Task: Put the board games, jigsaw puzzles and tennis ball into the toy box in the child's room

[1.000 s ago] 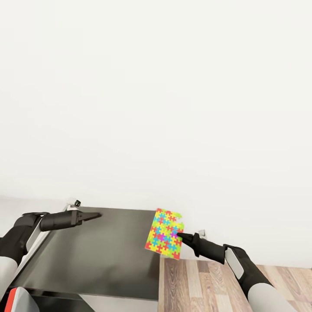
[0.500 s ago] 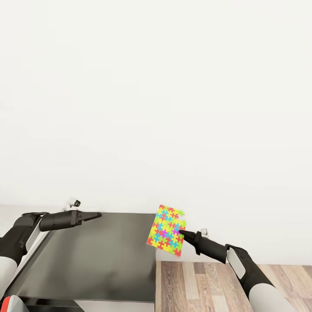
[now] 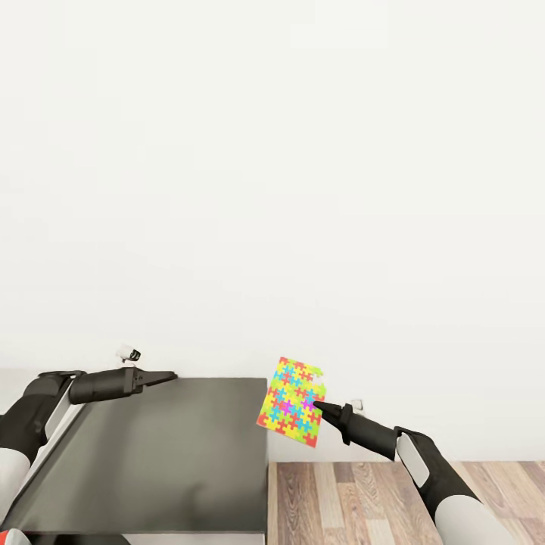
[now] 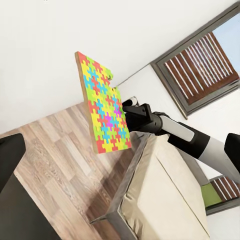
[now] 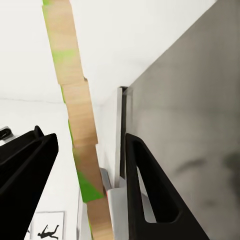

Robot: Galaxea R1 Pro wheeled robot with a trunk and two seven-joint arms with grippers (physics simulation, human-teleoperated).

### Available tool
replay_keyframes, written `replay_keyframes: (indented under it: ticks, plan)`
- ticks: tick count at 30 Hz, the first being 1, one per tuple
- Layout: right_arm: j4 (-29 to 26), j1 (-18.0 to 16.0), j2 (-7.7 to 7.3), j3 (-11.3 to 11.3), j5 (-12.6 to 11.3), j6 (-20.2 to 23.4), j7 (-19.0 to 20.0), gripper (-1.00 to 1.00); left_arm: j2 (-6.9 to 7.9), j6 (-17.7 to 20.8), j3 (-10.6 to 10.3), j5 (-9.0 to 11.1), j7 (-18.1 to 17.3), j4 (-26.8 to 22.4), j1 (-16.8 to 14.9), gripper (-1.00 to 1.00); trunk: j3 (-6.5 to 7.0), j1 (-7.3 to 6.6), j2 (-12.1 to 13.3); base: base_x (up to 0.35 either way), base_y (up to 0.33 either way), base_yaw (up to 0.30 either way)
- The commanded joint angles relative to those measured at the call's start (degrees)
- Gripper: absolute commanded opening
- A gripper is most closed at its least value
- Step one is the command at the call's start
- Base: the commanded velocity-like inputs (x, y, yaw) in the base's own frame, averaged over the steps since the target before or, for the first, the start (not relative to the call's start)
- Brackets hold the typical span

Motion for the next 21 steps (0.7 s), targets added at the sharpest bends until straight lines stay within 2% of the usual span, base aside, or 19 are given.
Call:
replay_keyframes:
  ticks: [1,9,21]
  plan:
    - [0.0,-0.1,0.03,-0.1,0.0,0.3,0.1,-1.00,0.02,0.6,0.0,0.0,-0.2,0.0,0.0,1.00,-0.03,0.04,-0.1,0.000,0.000,-0.037]
    - [0.0,-0.1,0.07,-0.1,0.0,0.2,0.0,-1.00,0.02,0.6,0.0,0.0,-0.2,0.0,0.0,1.00,0.71,0.04,-0.1,0.000,0.000,-0.010]
    - [0.0,-0.1,0.08,-0.1,0.1,0.2,-0.1,-1.00,-0.01,0.8,0.0,0.0,-0.2,0.0,0.0,1.00,1.47,0.04,-0.1,-0.040,0.000,0.060]
